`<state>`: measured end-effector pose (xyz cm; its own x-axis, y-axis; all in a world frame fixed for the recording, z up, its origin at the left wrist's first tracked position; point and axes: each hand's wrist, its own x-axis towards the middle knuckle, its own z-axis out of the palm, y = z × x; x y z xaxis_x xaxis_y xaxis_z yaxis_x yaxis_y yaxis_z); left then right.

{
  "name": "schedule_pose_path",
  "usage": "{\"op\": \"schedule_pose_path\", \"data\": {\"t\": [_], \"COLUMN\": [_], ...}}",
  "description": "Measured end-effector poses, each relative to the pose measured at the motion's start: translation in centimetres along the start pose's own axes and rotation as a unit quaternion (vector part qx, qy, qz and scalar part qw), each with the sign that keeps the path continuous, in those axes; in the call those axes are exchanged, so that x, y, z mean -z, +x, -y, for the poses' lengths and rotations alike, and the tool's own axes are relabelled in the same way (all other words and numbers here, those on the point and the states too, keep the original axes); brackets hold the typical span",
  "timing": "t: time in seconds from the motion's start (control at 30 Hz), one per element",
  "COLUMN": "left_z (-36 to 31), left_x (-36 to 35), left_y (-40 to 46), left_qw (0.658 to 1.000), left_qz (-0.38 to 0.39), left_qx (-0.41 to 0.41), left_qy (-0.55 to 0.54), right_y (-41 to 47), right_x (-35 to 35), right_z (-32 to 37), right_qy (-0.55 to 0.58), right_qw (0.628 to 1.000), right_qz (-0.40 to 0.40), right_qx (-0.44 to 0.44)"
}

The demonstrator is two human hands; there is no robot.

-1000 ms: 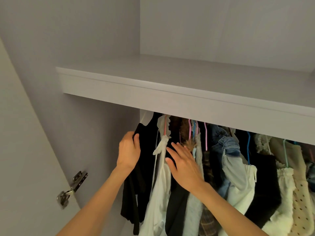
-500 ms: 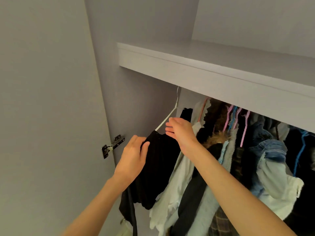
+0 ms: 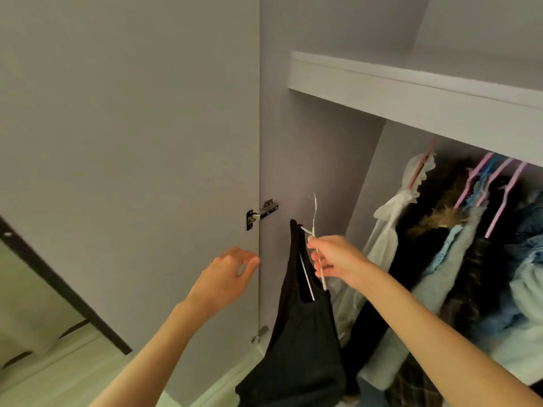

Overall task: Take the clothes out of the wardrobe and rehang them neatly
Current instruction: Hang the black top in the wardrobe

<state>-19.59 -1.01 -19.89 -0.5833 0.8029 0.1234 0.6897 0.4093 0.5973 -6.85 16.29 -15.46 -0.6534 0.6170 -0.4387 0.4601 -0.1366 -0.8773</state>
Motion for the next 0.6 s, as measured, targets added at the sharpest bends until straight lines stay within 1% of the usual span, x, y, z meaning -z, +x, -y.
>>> {"op": "schedule_pose_path", "data": {"t": [0.1,0.17,0.27,0.37,0.43,0.47,0.53,0.6], "left_z": [2.4,3.8,5.8,7.5,8.4,8.8,9.7,10.8], "left_x": [0.0,0.0,0.5,1.7,2.7,3.2,4.1,5.1], "left_y": [-2.7,-4.6,-7.4,-10.2,-12.3,-13.5,-16.2,-19.1], "left_qw": [1.000,0.999,0.998,0.996,0.993,0.993,0.995,0.994], "left_qz": [0.026,0.039,0.038,0.011,-0.001,-0.005,-0.016,-0.051], "left_qx": [0.014,0.016,0.015,-0.011,-0.028,-0.022,0.016,0.050], "left_qy": [0.001,0.016,0.053,0.090,0.115,0.117,0.095,0.079], "right_y": [-2.2,-3.5,-5.3,-7.5,-8.7,-9.3,-10.2,-10.7], "right_x": [-1.5,-2.8,-5.5,-8.4,-10.0,-10.8,-12.9,-15.6], "right_z": [-2.3,-3.7,-5.3,-6.0,-5.5,-5.2,-4.6,-4.3], "right_qy": [-0.073,-0.134,-0.210,-0.241,-0.259,-0.267,-0.268,-0.263], "right_qw": [0.997,0.990,0.976,0.964,0.953,0.947,0.940,0.933], "right_qz": [0.022,0.019,0.003,-0.017,-0.015,-0.003,0.033,0.069], "right_qx": [0.011,0.022,0.057,0.112,0.158,0.176,0.207,0.235]}}
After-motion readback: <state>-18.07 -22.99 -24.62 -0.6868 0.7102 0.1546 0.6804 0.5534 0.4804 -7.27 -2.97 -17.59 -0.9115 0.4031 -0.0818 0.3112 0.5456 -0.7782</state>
